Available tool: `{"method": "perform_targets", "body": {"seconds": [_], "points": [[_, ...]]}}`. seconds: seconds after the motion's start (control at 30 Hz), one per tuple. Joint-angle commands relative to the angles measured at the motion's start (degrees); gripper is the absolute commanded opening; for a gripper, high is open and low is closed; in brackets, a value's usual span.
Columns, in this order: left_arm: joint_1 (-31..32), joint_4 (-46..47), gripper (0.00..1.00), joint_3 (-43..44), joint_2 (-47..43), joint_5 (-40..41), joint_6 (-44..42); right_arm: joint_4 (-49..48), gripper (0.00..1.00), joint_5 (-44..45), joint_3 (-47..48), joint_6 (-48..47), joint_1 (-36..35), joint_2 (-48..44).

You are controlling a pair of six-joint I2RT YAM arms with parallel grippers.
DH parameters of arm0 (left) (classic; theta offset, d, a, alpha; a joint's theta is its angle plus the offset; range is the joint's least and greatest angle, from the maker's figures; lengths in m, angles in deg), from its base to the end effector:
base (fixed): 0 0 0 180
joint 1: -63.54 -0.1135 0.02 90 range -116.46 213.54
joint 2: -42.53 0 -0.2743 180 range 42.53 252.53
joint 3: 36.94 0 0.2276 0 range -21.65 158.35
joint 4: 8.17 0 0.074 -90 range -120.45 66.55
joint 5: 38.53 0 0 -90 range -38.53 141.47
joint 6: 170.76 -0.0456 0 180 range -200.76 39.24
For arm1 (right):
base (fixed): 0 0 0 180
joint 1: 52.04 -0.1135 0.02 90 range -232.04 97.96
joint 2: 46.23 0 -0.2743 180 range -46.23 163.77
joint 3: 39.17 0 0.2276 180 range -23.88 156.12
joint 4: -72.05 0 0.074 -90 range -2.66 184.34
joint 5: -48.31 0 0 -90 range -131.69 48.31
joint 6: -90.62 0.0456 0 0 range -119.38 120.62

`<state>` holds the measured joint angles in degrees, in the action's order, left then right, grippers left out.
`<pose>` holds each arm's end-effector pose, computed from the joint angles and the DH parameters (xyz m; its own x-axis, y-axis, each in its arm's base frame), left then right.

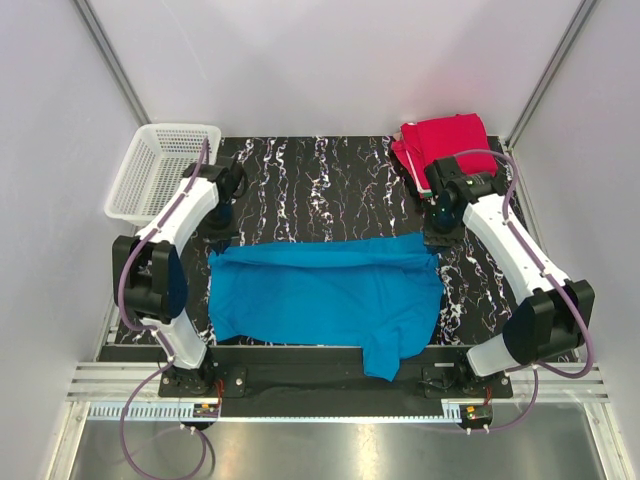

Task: Fold and stack the t-shirts
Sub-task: Fold the tshirt

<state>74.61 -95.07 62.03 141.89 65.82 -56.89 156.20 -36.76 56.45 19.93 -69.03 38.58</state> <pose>0.2944 -0.0461 0.2646 -0.9671 -0.2103 -0.1434 -0.2371 0.9491 0.2073 0.2431 0.0702 0.3149 -0.9531 0.0533 -0.2978 0.0505 0.9986 0.0171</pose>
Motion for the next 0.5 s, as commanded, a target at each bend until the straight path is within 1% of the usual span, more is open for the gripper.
{"method": "perform_targets", "body": {"seconds": [0.0,0.3,0.47], "points": [[0.0,-0.6,0.00,-1.3,-0.8,1.7,0.4,0.0,0.00,0.3,-1.2,0.1,-0.6,-2.1],[0.0,-0.1,0.00,-1.7,0.8,1.9,0.6,-1.9,0.00,0.0,-3.5,1.0,-0.6,-0.4],[0.0,-0.2,0.00,0.2,2.6,1.8,0.2,-2.8,0.00,0.9,-1.5,0.7,-0.6,1.7]]}}
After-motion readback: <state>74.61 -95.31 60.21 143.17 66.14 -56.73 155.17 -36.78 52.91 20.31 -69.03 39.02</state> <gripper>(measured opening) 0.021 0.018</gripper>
